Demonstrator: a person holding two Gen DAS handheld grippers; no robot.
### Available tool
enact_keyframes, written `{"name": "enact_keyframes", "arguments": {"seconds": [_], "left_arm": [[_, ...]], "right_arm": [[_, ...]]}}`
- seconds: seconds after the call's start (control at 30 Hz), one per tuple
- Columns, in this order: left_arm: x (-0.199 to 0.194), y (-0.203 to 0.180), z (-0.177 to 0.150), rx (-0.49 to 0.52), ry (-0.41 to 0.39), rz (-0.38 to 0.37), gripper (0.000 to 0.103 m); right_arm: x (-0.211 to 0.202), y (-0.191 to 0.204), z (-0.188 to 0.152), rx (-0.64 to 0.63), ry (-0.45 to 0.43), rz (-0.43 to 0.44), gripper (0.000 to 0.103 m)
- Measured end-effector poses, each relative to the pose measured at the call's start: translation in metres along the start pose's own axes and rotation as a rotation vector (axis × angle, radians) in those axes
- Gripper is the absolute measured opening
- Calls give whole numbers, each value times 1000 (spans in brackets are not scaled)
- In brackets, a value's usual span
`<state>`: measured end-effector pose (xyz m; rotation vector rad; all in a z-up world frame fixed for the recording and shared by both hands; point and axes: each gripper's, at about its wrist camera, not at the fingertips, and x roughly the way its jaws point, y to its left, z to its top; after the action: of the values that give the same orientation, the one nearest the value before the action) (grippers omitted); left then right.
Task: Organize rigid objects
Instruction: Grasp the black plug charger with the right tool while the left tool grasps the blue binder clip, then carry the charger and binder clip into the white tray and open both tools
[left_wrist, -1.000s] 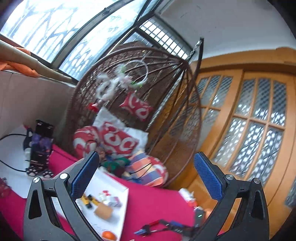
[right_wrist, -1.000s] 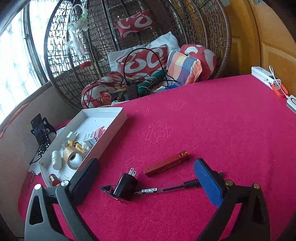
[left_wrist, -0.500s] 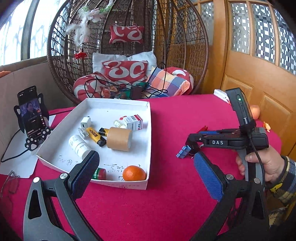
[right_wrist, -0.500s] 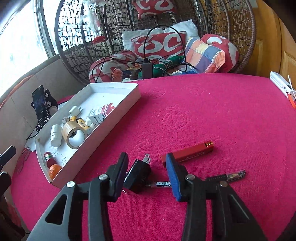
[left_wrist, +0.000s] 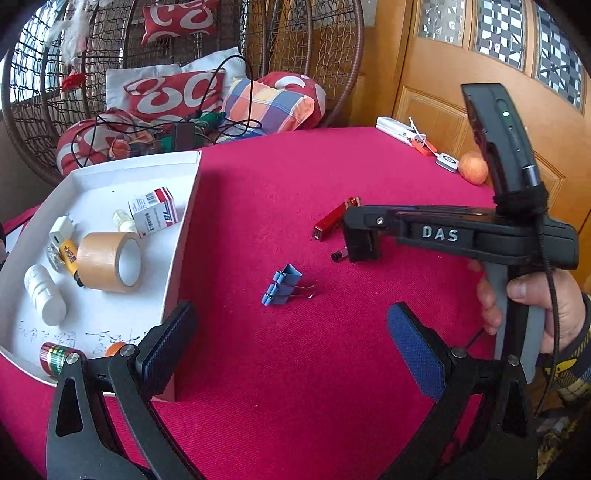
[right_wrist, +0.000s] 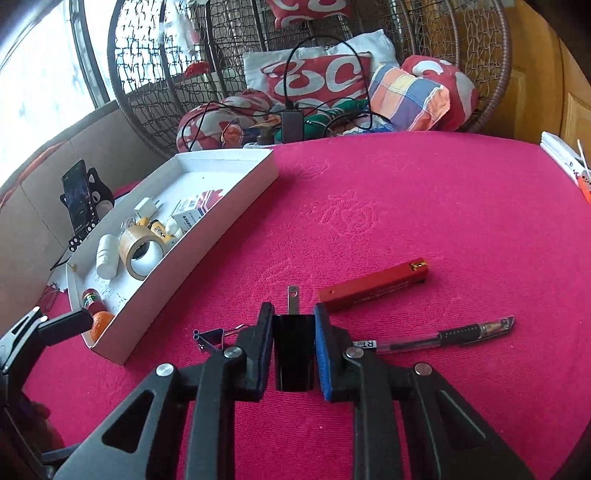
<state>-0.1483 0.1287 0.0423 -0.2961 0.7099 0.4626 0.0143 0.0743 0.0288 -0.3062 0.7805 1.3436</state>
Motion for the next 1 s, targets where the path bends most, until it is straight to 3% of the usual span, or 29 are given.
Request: {"name": "enact_keyframes", "arguments": {"seconds": [0.13, 0.27, 0.33, 0.4, 0.5, 1.0], "left_arm": [[27, -8, 12, 0, 24, 1, 102], [51, -13, 19, 34, 50, 59, 86], [62, -12, 18, 42, 78, 84, 73], [70, -6, 15, 23, 113, 73, 39], [62, 0, 13, -6, 81, 55, 33], [2, -7, 25, -26, -85, 2, 33]], "right_arm": [[-30, -32, -2, 94, -61, -7, 20], [-36, -47, -7, 160, -71, 10, 20], [-36, -49, -10, 180, -67, 31, 20], [-35, -49, -11, 184, -64, 41, 20], [-35, -47, -10, 179, -69, 52, 20], [-55, -28, -2, 117, -133, 74, 20]]}}
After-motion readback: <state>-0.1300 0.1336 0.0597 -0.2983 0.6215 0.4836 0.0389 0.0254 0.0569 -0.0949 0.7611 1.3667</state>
